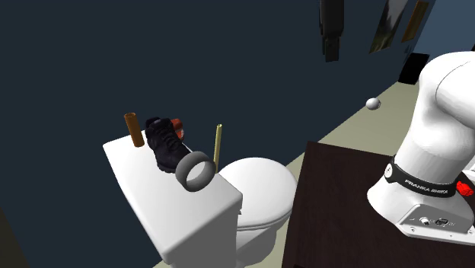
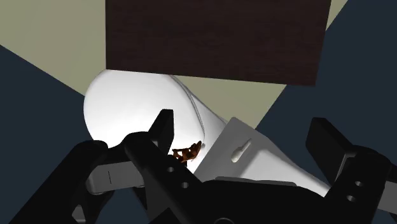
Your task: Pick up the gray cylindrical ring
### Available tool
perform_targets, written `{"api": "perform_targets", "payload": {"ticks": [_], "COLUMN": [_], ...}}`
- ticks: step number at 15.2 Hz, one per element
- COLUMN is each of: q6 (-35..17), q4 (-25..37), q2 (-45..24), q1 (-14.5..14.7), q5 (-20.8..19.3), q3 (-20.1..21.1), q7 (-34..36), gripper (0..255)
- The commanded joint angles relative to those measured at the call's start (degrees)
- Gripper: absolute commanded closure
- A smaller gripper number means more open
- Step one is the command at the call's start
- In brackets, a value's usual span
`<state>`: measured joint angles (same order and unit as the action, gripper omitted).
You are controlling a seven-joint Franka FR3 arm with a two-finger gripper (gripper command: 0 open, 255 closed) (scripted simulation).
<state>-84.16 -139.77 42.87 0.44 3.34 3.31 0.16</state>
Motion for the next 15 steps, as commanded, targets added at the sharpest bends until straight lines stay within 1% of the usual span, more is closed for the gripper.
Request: {"api": "perform_targets", "payload": {"ticks": [1,8,15], "q6": [0.00,-16.58,-31.97], "q4": [0.00,-2.74,-1.50], "q2": [0.00,-10.01,-22.64], "q1": [0.00,2.95,5.79], "q5": [0.00,-1.89,-2.72], "q3": [0.00,-1.01,-1.21], "q7": [0.00,-10.44,-20.03], "gripper": [0,0,0]}}
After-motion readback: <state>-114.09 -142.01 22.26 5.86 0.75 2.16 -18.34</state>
